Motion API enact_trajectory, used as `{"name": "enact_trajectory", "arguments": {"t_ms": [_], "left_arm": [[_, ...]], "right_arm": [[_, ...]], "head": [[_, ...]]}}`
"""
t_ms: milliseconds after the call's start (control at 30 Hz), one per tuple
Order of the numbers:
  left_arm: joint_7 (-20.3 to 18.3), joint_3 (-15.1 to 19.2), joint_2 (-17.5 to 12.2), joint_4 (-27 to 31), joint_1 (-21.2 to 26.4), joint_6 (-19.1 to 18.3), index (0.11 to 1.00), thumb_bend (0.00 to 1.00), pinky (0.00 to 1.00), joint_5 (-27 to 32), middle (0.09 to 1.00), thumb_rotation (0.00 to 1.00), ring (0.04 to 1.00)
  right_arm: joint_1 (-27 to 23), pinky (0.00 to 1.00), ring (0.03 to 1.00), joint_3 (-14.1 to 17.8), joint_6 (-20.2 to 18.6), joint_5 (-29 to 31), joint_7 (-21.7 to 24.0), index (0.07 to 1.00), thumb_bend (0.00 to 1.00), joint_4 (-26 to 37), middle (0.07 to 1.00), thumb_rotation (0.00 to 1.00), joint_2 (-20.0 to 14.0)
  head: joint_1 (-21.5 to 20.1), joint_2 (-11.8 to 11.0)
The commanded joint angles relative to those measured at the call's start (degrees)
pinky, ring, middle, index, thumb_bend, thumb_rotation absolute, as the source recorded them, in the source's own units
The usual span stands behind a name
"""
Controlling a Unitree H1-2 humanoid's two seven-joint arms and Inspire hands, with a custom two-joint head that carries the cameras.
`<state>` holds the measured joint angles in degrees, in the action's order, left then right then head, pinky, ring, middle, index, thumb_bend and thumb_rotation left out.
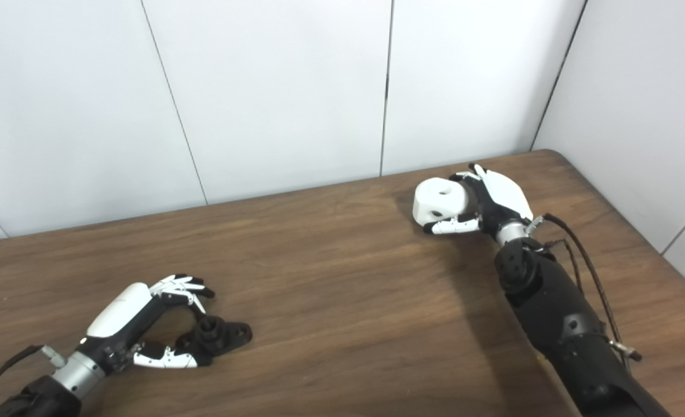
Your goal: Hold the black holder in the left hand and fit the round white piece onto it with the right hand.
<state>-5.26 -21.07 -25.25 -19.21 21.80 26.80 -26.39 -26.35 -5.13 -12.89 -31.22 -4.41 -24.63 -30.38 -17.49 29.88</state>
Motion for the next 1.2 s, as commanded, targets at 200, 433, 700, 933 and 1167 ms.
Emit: {"name": "enact_trajectory", "arguments": {"t_ms": [200,433,700,933,1167], "left_arm": [[0.1,1.4,-1.6,2.2,0.5,0.1,0.481,0.52,0.94,0.3,0.777,0.05,0.882],[-1.1,2.7,-1.4,3.7,-0.3,0.1,0.481,0.52,0.95,0.4,0.777,0.05,0.89],[-2.0,4.5,-1.3,5.1,-1.5,-0.1,0.481,0.52,0.95,0.2,0.778,0.05,0.887],[-2.8,6.0,-1.1,6.0,-2.3,-0.5,0.481,0.52,0.95,0.1,0.779,0.05,0.892],[-2.8,6.5,-0.8,5.9,-2.6,-0.2,0.481,0.52,0.93,-0.4,0.776,0.04,0.886]], "right_arm": [[-3.4,1.0,1.0,-1.0,-0.4,-1.5,0.3,0.763,0.86,0.8,0.963,0.5,-1.7],[-4.2,1.0,1.0,-2.3,-0.3,-2.6,-0.1,0.742,0.83,-0.1,0.945,0.52,-1.6],[-5.7,1.0,1.0,-3.2,1.1,-2.7,-1.9,0.643,0.74,-3.3,0.917,0.54,-0.3],[-6.8,1.0,1.0,-3.4,3.3,-1.8,-4.3,0.54,0.57,-6.4,0.857,0.42,0.8],[-6.8,1.0,1.0,-3.1,3.7,-0.9,-4.2,0.545,0.55,-6.0,0.852,0.39,1.2]], "head": [[0.4,0.5],[0.8,0.7],[0.5,0.8],[0.7,0.7],[0.6,0.6]]}}
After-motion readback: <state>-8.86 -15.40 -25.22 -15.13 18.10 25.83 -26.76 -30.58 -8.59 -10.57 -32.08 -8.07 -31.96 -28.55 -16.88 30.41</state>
